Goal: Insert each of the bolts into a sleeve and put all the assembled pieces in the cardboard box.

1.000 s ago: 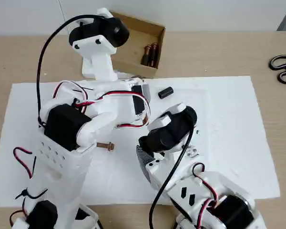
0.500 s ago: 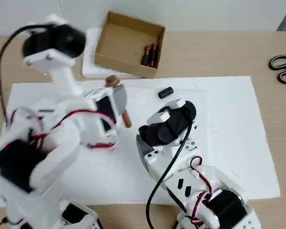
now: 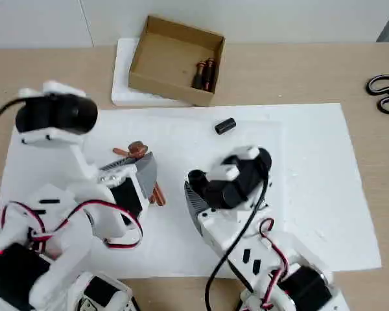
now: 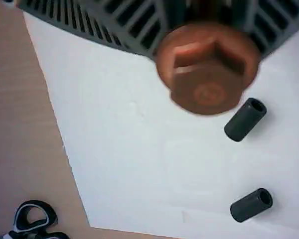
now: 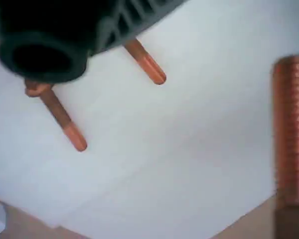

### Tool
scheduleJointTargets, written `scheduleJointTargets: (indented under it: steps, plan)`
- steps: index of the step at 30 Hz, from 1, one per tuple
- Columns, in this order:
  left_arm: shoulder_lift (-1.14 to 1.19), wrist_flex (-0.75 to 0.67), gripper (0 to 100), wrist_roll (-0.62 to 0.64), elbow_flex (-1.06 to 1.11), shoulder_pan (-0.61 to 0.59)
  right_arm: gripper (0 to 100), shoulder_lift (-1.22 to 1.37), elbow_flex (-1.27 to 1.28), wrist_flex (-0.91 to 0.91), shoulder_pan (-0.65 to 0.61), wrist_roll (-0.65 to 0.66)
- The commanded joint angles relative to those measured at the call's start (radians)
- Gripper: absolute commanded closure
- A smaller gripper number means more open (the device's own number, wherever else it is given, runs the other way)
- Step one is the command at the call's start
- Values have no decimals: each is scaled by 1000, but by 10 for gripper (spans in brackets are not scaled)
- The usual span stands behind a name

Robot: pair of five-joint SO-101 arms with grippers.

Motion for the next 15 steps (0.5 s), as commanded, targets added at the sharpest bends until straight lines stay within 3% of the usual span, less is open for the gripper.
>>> scheduleJointTargets:
  steps: [1,8,15]
  plan:
    - [-97,-138,994,-11,127,-5,995,-76,52,-30,8,37]
    - [-247,-451,994,-11,384,2,995,-191,176,-36,-44,72]
    - [-253,-494,994,-9,438,5,995,-234,207,-36,-53,72]
